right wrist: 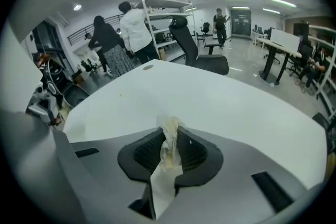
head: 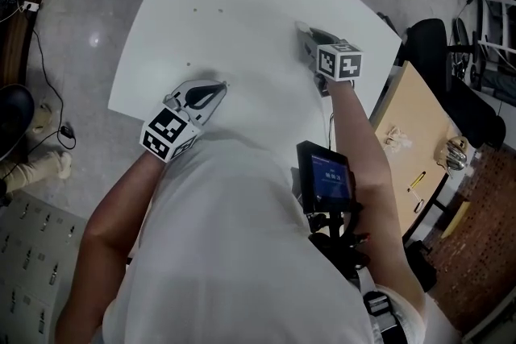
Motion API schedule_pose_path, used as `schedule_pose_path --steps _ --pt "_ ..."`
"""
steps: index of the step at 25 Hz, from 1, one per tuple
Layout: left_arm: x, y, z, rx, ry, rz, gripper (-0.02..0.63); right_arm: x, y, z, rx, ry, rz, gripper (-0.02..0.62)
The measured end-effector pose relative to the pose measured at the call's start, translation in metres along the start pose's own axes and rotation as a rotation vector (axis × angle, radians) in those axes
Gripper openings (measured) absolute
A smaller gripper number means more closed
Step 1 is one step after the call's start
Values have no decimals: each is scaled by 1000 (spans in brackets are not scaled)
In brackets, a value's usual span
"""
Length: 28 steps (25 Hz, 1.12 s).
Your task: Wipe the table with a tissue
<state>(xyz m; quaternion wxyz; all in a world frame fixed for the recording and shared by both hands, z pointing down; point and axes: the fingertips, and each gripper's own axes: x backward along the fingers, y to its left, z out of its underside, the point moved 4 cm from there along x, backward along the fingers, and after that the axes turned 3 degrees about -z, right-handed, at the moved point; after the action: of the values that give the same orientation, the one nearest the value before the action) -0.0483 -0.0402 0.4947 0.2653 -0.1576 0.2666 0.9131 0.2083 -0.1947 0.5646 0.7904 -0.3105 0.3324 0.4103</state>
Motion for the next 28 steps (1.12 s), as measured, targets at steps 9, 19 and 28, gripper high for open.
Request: schedule_pose_path --steps 9,19,28 --pt "3 17 -7 56 -22 -37 8 -22 -2 -19 317 46 133 64" --pt "0 4 -8 51 -23 -37 8 -17 54 10 531 86 76 64" --pt "16 -27 -4 13 -19 -97 8 -1 104 50 517 84 -104 64"
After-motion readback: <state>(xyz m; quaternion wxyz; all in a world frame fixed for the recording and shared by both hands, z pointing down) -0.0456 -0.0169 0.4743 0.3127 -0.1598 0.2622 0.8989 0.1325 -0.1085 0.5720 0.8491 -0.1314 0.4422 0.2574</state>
